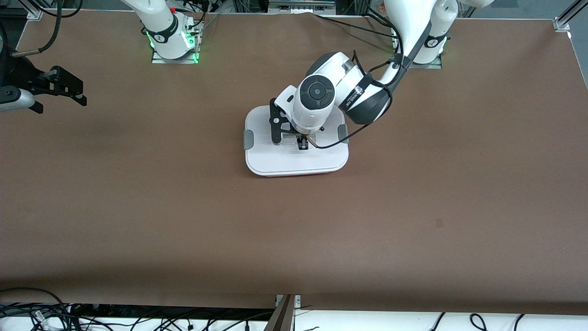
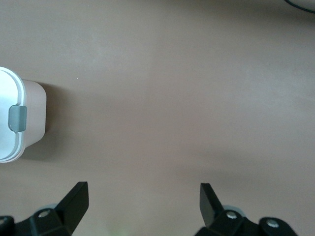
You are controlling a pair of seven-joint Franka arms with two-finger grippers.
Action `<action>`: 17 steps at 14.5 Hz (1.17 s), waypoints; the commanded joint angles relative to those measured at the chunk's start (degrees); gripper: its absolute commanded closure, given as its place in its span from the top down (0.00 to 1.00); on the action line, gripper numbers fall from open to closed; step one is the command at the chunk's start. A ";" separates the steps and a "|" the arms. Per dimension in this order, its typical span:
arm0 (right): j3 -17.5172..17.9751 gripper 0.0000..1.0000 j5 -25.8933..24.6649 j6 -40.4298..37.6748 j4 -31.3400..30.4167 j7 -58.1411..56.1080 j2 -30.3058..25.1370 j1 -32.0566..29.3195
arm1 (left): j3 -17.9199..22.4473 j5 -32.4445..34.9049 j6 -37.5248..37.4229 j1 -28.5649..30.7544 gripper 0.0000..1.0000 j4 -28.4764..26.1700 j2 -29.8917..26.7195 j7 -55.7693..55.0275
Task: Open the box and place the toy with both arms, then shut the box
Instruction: 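Press the white lid down onto the tub with the left gripper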
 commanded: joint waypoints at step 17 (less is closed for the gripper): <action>0.49 1.00 -0.26 -0.45 -0.30 1.08 -0.75 -0.50 | -0.25 -2.76 -0.94 0.73 0.00 0.32 -0.05 1.95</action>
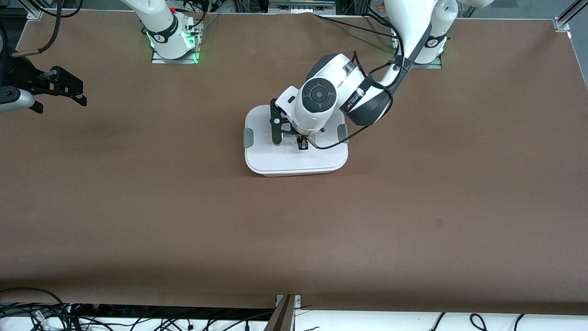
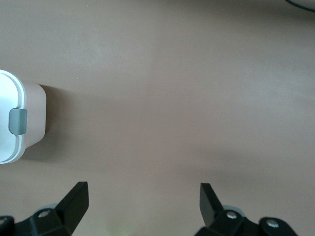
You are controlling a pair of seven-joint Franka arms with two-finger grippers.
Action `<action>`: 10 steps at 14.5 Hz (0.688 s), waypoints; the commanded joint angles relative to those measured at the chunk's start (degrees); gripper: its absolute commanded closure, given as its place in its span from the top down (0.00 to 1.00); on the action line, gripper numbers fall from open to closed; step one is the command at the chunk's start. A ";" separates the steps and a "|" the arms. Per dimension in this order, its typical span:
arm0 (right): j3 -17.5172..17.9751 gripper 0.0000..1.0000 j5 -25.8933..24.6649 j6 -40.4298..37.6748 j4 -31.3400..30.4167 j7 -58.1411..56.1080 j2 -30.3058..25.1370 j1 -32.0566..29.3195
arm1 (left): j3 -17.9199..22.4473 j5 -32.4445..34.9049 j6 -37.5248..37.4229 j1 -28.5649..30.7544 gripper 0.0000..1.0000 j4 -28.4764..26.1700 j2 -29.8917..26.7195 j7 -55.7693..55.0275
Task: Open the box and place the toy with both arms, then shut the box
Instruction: 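Press the white lid down onto the tub with the left gripper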
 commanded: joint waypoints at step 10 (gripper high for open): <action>0.51 1.00 -0.26 0.01 -0.20 0.51 -0.67 -0.41 | -0.13 -1.86 -3.09 0.28 0.00 -0.88 -1.25 1.49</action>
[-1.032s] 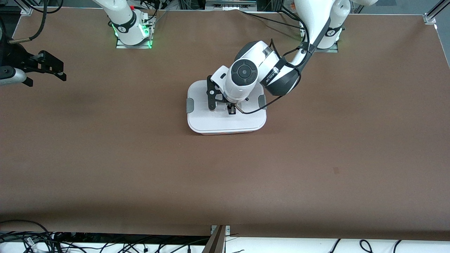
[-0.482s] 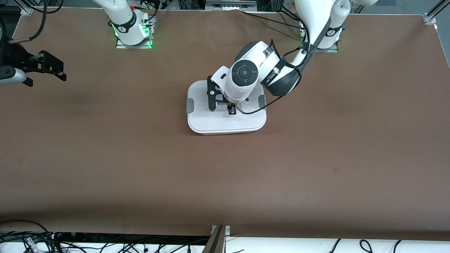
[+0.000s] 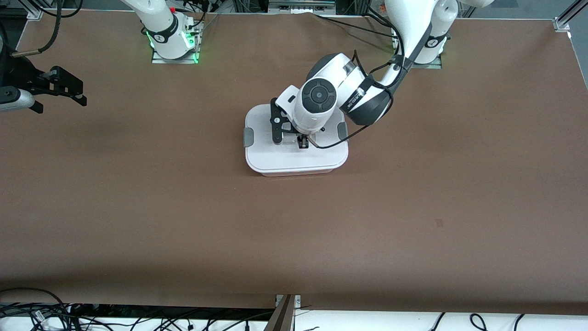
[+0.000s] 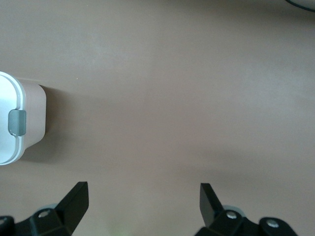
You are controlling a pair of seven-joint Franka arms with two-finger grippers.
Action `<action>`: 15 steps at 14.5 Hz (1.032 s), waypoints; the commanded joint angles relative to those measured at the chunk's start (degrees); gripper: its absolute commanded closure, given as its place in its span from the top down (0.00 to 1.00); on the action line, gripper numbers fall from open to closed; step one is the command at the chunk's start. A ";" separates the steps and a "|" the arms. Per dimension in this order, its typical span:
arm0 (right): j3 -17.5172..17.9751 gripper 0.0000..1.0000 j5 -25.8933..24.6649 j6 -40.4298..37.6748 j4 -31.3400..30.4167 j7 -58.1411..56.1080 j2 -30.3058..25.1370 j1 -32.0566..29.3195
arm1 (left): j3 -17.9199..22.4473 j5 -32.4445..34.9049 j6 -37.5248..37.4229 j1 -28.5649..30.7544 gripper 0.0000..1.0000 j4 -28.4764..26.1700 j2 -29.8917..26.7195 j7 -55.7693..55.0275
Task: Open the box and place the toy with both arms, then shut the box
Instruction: 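Press the white lid down onto the tub with the left gripper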
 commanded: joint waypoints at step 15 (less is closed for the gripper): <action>0.51 1.00 0.09 0.43 0.07 -0.01 0.30 -0.32 | 0.18 -1.25 0.70 0.22 0.00 -0.73 0.53 1.14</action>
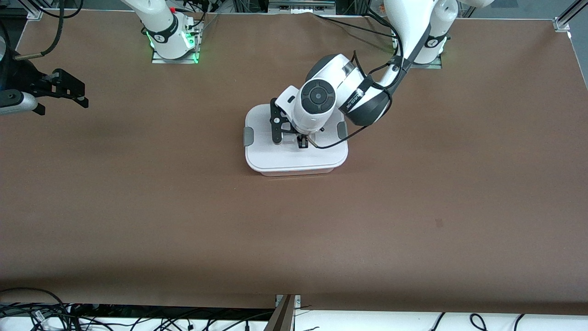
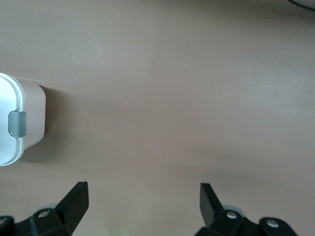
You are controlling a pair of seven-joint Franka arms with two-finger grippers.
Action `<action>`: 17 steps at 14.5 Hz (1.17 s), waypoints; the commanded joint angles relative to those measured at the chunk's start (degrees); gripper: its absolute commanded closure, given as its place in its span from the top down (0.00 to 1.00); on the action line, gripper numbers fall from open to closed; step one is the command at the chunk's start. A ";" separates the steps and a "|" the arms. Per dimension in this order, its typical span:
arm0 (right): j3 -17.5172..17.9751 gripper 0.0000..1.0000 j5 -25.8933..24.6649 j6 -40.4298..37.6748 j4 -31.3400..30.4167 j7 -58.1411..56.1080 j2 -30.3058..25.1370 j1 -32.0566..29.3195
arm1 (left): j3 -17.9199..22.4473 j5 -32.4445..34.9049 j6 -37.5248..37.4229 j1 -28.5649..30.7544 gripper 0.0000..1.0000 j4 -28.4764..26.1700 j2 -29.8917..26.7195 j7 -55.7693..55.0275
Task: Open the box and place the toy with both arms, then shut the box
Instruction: 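Release the lid handle and lift the left gripper away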
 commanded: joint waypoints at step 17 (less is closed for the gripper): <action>0.41 1.00 -0.26 0.17 0.24 0.08 -0.20 -0.33 | 11.46 7.60 -20.99 4.39 1.00 10.66 -10.61 -21.18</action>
